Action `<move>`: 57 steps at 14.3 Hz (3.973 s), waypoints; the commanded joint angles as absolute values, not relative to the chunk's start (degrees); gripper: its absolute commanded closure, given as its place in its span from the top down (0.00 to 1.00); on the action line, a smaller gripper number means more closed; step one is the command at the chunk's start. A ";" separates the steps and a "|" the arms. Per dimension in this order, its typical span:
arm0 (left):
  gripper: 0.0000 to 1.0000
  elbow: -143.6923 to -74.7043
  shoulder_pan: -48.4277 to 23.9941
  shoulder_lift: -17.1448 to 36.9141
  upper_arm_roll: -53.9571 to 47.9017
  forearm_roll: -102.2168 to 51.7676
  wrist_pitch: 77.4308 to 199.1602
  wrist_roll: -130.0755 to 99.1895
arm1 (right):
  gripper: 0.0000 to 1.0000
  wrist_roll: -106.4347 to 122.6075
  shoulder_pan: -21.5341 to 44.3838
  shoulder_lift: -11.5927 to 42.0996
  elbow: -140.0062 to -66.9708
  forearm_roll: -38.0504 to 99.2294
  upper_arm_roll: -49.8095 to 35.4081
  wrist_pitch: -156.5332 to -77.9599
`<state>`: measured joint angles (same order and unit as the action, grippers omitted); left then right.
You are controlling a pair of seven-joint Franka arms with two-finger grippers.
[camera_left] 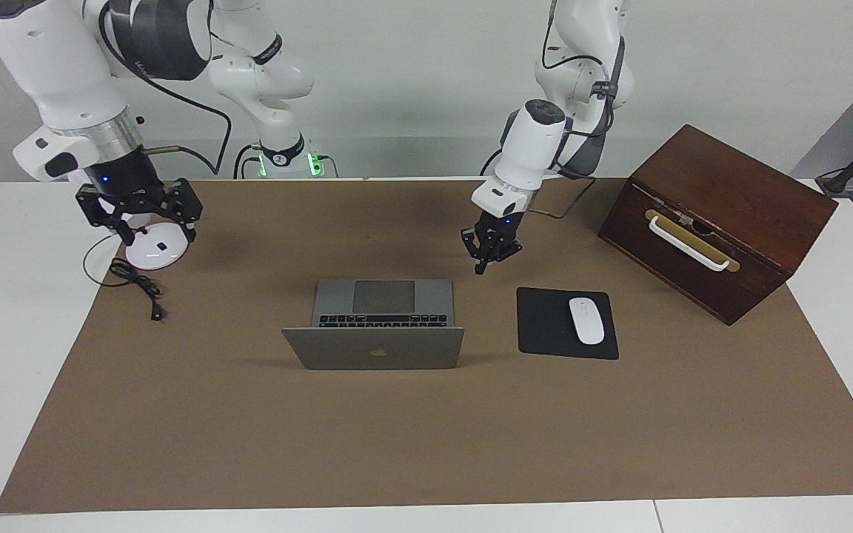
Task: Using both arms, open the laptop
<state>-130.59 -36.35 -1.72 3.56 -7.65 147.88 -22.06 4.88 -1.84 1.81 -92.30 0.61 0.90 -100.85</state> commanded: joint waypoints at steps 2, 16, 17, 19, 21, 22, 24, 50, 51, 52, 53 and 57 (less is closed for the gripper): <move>1.00 -127.27 -32.00 -6.23 3.43 -4.39 136.69 -21.71 | 0.95 2.11 -2.20 0.27 -94.13 1.49 0.44 -98.45; 1.00 -113.30 -10.04 -9.76 3.52 -0.44 112.68 -4.31 | 0.96 2.81 -2.64 -0.44 -95.01 -0.44 0.62 -94.57; 1.00 -113.12 -8.02 -9.76 3.52 -0.44 112.50 -4.13 | 0.96 2.55 -2.55 -0.44 -94.92 -0.44 0.53 -94.57; 1.00 -112.77 -5.55 -9.76 3.52 -0.53 112.59 -2.91 | 0.96 2.29 -2.20 -0.44 -94.92 -0.35 0.53 -94.57; 1.00 -110.75 -3.17 -9.06 3.52 -0.53 111.37 -0.71 | 0.96 2.02 -2.11 -0.44 -94.92 -0.18 0.35 -94.75; 1.00 -108.39 -2.56 -8.62 3.52 -0.53 109.44 -0.70 | 0.96 1.93 -2.20 -0.44 -94.92 -0.18 0.26 -94.75; 1.00 -101.47 -2.20 -5.47 3.60 -0.62 103.83 -0.70 | 0.96 2.02 -2.20 -0.53 -94.92 -0.18 0.26 -94.75; 1.00 -91.58 -3.34 -1.23 2.55 -0.88 87.28 -0.70 | 0.96 2.20 -2.81 0.18 -89.65 0.26 0.26 -87.36; 1.00 -91.58 -3.34 -1.23 2.55 -0.88 87.36 -0.70 | 0.96 2.20 -2.81 0.18 -89.74 0.18 0.26 -87.45; 1.00 -91.58 -3.34 -1.23 2.55 -0.88 87.36 -0.70 | 0.96 2.11 -2.81 0.18 -89.82 0.18 0.26 -87.54; 1.00 -91.58 -3.34 -1.23 2.55 -0.88 87.28 -0.70 | 0.96 2.11 -2.81 0.09 -90.00 0.18 0.26 -87.63; 1.00 -91.58 -3.25 -1.23 2.55 -0.88 87.28 -0.62 | 0.96 2.20 -2.81 0.00 -90.09 -0.26 0.26 -87.54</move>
<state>-91.50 -2.81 -0.87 2.12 -1.50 88.07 -1.17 2.83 -2.14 0.38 -89.91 0.25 0.74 -87.94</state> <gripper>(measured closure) 0.000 0.000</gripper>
